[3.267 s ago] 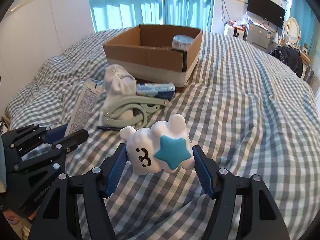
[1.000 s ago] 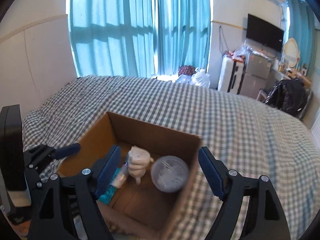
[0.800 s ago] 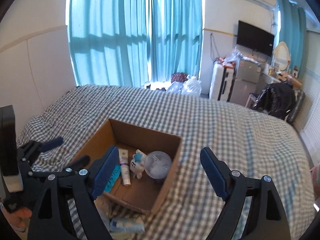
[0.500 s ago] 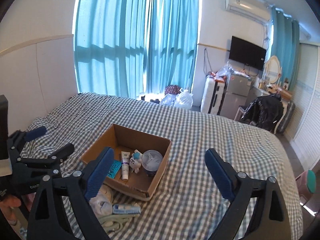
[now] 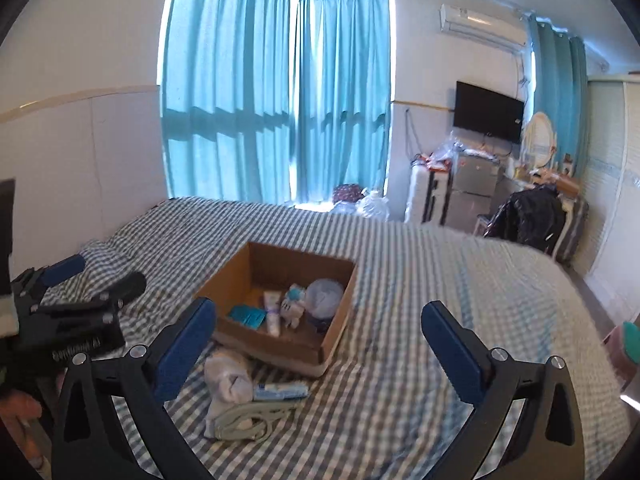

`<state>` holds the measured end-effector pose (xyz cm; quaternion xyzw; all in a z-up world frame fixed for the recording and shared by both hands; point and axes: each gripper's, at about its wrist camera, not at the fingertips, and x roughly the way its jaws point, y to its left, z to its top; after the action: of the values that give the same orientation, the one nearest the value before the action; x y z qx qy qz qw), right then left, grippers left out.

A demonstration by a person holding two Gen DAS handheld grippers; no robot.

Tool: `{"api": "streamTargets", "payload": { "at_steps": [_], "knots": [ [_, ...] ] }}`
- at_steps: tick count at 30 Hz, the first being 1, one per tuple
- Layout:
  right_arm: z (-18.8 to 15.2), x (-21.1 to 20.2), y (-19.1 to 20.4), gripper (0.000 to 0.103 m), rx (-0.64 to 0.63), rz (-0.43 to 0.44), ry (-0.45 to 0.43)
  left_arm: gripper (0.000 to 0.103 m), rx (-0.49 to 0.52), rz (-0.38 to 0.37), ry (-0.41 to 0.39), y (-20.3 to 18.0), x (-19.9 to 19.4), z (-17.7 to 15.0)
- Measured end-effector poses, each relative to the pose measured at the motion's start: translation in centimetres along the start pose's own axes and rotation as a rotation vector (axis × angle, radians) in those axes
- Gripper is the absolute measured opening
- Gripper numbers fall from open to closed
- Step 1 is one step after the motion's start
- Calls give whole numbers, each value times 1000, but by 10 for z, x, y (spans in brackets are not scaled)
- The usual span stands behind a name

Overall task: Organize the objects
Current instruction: 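Grasp the white sock with left tool while right tool grasps the green hanger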

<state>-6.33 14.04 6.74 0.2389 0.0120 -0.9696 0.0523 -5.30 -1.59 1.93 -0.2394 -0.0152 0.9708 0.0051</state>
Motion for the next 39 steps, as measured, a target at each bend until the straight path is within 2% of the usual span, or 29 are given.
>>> {"api": "streamTargets", "payload": {
  "at_steps": [2,4,9,14,17,19,23,24,25,26,27,28,29,33,39],
  "knots": [
    [-19,22,-1,103,10,32,58,103,0,23,24,2,8,-14],
    [-35,41,1,103,-8,15,104,103,-4,35,63,3,20,-31],
    [-65,74,-5,103,0,14,173,103,-22,21,183,-4,51,-79],
    [-86,93,-19,103,34,32,218,103,52,80,317,-21,94,-112],
    [-92,101,-25,103,46,34,238,103,36,48,335,-31,108,-116],
    [-93,106,-26,103,55,35,253,103,16,6,331,-36,113,-116],
    [-98,114,-27,103,64,23,283,102,-18,-64,370,-43,127,-120],
    [-99,115,-29,103,66,20,284,95,-36,-103,383,-44,131,-122],
    [-99,114,-30,103,68,17,280,85,-64,-187,405,-44,135,-126],
    [-100,113,-31,103,72,12,271,59,-79,-239,423,-44,138,-128],
    [-100,111,-33,103,77,5,263,52,-96,-283,444,-44,139,-129],
    [-100,110,-35,103,83,-1,260,49,-91,-288,443,-44,138,-129],
    [-100,110,-37,103,89,-8,261,42,-81,-300,441,-44,137,-128],
    [-100,110,-37,103,114,-15,277,30,-77,-333,438,-36,125,-122],
    [-106,113,-15,103,104,-32,328,29,-64,-317,407,-13,93,-104]
  ]
}}
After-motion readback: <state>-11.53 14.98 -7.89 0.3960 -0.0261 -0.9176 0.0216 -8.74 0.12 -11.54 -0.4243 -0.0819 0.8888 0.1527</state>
